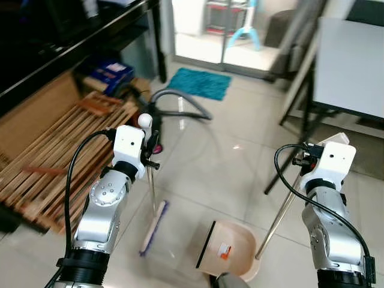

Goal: Sweep floor

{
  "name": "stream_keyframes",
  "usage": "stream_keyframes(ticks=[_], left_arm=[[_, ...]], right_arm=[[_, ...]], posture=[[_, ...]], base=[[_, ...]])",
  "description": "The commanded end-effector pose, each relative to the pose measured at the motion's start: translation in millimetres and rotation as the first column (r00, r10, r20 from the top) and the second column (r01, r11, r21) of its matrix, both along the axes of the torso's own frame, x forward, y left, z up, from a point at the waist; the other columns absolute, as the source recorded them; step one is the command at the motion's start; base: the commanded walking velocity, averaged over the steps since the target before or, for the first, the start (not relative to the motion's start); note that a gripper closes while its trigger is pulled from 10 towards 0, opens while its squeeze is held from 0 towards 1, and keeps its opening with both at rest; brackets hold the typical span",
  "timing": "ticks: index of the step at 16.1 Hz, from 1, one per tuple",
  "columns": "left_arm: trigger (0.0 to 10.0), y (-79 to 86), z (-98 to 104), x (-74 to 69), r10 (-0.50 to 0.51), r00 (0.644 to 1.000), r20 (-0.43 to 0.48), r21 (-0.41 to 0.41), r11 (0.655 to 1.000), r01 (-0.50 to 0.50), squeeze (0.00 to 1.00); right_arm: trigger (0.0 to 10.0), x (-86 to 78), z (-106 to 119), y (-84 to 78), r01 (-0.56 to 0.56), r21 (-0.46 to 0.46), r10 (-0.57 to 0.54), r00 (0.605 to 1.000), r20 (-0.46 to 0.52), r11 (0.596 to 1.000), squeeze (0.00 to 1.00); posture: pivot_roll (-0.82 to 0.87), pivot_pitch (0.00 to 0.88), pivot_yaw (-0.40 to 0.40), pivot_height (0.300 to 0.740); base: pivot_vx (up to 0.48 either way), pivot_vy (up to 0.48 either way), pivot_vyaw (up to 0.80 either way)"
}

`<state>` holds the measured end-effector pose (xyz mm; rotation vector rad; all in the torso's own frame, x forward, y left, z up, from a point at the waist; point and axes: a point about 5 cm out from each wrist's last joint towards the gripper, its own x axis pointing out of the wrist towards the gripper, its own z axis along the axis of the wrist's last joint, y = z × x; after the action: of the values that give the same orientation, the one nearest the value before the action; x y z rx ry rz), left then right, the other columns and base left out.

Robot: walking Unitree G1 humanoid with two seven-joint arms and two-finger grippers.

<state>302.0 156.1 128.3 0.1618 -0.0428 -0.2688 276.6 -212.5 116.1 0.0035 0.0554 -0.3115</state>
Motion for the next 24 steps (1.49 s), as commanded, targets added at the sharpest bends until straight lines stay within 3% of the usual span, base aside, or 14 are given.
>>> stream_keyframes(ticks=[1, 15, 19, 24], left_arm=[[10.0, 1.7, 6, 1.8, 0.014, 1.0, 0.026, 0.02, 1.0, -0.015, 0.0], [10.0, 2.5, 4, -0.4, 0.035, 0.999, 0.018, 0.006, 0.999, -0.035, 0.0], [10.0, 1.7, 3, 1.4, 0.005, 1.0, -0.008, 0.003, 1.0, -0.005, 0.0], [10.0, -3.2, 2, 5.8, 0.0, 0.998, -0.06, -0.082, 0.997, -0.005, 0.0]], right_arm=[[10.0, 3.6, 14, 2.4, -0.006, -0.003, 0.006, 0.999, 0.048, 1.0, 0.0], [10.0, 3.4, 15, 11.0, -0.043, 0.012, 0.043, 0.998, 0.034, 0.999, 0.0], [10.0, -2.0, 11, 8.5, 0.008, 0.03, -0.008, 1.0, 0.028, 1.0, 0.0], [10.0, -5.9, 16, 8.3, 0.016, 0.024, -0.016, 0.999, 0.038, 1.0, 0.0]], posture=[[0.0, 0.006, 0.034, 0.74], [0.0, 0.024, 0.031, 0.74], [-0.01, 0.03, 0.076, 0.74], [-0.02, 0.026, 0.083, 0.74]], base=[[0.0, 0.0, -0.8], [0.0, 0.0, -0.8], [0.0, 0.0, -0.8], [0.0, 0.0, -0.8]])
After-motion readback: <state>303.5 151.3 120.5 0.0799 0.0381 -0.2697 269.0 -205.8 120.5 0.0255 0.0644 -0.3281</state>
